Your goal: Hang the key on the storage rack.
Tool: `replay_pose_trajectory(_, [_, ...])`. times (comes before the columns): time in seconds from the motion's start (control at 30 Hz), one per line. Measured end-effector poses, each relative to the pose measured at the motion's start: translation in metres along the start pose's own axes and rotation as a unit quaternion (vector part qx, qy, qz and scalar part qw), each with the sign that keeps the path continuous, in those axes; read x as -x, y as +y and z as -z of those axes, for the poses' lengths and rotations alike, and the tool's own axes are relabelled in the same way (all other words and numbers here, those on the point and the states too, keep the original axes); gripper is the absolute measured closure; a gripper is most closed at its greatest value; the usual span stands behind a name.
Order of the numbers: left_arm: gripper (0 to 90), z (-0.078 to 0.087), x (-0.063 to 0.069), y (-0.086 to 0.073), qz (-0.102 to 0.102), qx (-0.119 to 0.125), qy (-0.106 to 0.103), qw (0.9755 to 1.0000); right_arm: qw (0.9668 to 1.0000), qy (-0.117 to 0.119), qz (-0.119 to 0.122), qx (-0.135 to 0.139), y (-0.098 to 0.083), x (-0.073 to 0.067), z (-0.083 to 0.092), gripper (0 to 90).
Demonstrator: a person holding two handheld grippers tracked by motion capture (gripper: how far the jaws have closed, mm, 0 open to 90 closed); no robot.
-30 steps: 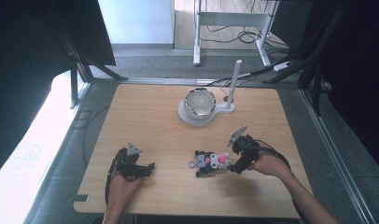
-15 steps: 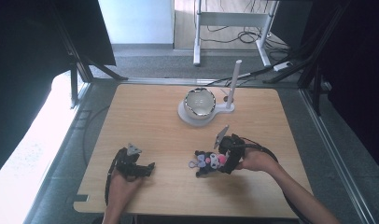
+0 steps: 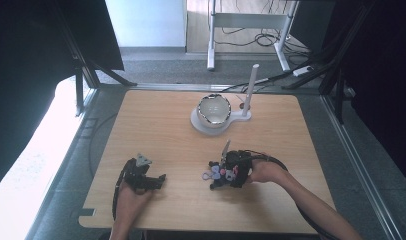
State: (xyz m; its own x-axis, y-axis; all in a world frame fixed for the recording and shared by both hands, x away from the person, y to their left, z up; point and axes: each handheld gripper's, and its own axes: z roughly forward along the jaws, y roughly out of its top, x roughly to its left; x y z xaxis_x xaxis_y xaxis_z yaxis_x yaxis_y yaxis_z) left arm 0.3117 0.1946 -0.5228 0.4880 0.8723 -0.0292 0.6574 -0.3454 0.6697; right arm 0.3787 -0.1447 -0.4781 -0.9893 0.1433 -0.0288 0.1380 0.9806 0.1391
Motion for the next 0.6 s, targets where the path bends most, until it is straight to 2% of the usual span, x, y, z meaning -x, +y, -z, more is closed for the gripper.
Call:
replay_pose_trajectory(0.07, [4.1,0.0,0.0,0.0,0.0,0.0,0.0,1.0,0.9999,-0.001,0.003,-0.01,0.0,-0.001,-0.001,28.6])
replay_pose_trajectory(0.1, [4.1,0.0,0.0,0.0,0.0,0.0,0.0,1.0,0.9998,-0.006,0.004,-0.019,0.001,-0.001,-0.001,35.7])
replay_pose_trajectory(0.13, [4.1,0.0,0.0,0.0,0.0,0.0,0.0,1.0,0.9998,-0.006,0.004,-0.019,0.001,-0.001,-0.001,35.7])
replay_pose_trajectory(0.17, [4.1,0.0,0.0,0.0,0.0,0.0,0.0,1.0,0.9997,-0.005,0.001,-0.022,0.001,-0.001,0.0,39.6])
replay_pose_trajectory(0.23, [4.1,0.0,0.0,0.0,0.0,0.0,0.0,1.0,0.9998,-0.006,0.003,-0.02,0.001,-0.001,0.0,40.5])
replay_pose_trajectory(0.27, [4.1,0.0,0.0,0.0,0.0,0.0,0.0,1.0,0.9998,-0.003,-0.009,-0.02,0.002,-0.001,0.002,42.0])
replay_pose_trajectory(0.6, [4.1,0.0,0.0,0.0,-0.001,0.0,0.0,1.0,0.9992,0.001,-0.039,0.009,-0.003,0.004,0.017,42.9])
